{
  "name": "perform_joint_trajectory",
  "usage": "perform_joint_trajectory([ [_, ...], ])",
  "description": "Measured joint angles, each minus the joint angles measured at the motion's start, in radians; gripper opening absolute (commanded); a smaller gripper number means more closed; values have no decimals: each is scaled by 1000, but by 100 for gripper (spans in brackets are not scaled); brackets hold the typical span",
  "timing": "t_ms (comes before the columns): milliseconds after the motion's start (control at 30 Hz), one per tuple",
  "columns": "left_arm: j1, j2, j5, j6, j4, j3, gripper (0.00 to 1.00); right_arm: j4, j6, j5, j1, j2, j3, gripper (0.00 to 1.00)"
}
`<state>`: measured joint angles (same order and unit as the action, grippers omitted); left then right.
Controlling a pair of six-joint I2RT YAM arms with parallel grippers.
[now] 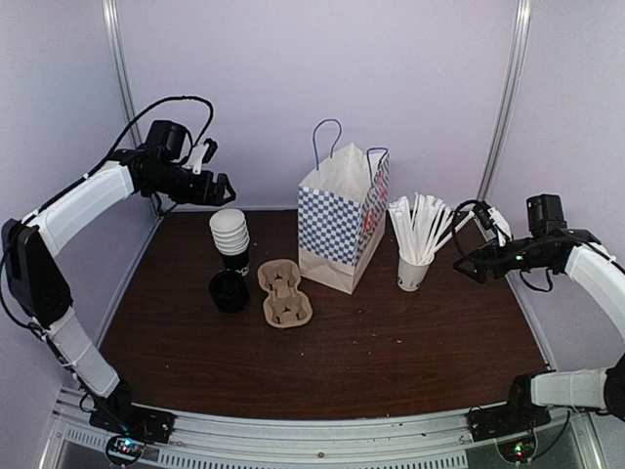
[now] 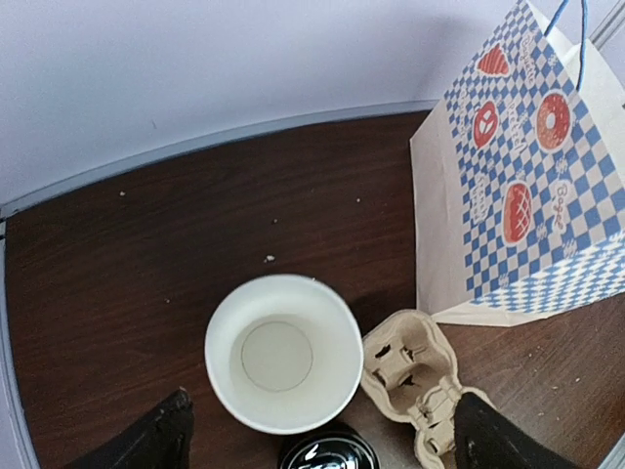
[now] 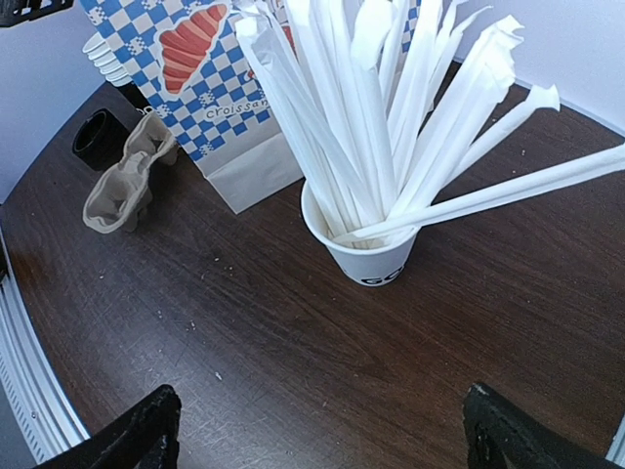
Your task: Pack the takeout coffee
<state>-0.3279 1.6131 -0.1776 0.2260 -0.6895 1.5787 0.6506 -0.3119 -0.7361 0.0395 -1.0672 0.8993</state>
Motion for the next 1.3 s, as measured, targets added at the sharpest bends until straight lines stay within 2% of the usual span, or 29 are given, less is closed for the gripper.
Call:
perform_joint_trajectory([
  [67,-11,61,-10,-3,-4,78,81,-8,-6,-12,0,-3,-1,100],
  [167,-40,140,-11,-18,-23,172,55,-16,-16,-25,0,-6,-3,100],
  [300,-85,243,-5,-42,-69,286,47,-16,-24,-61,-1,-6,-3,100],
  [367,-101,279,9,-45,-99,325,36,-16,-25,-80,-8,-6,-3,100],
  [400,-109,294,25,-48,-117,340,35,-17,-26,-85,-11,-6,-3,100],
  [533,-126,316,58,-52,-189,360,39,-21,-26,-90,-21,-6,-4,100],
  [800,-170,322,179,-51,-294,370,39,-29,-32,-89,-33,-6,-10,100],
  [1033,-180,337,249,-51,-336,380,33,-36,-45,-82,-33,-4,-20,100],
  [1300,-180,372,253,-48,-358,393,26,-37,-51,-76,-33,0,-25,100],
])
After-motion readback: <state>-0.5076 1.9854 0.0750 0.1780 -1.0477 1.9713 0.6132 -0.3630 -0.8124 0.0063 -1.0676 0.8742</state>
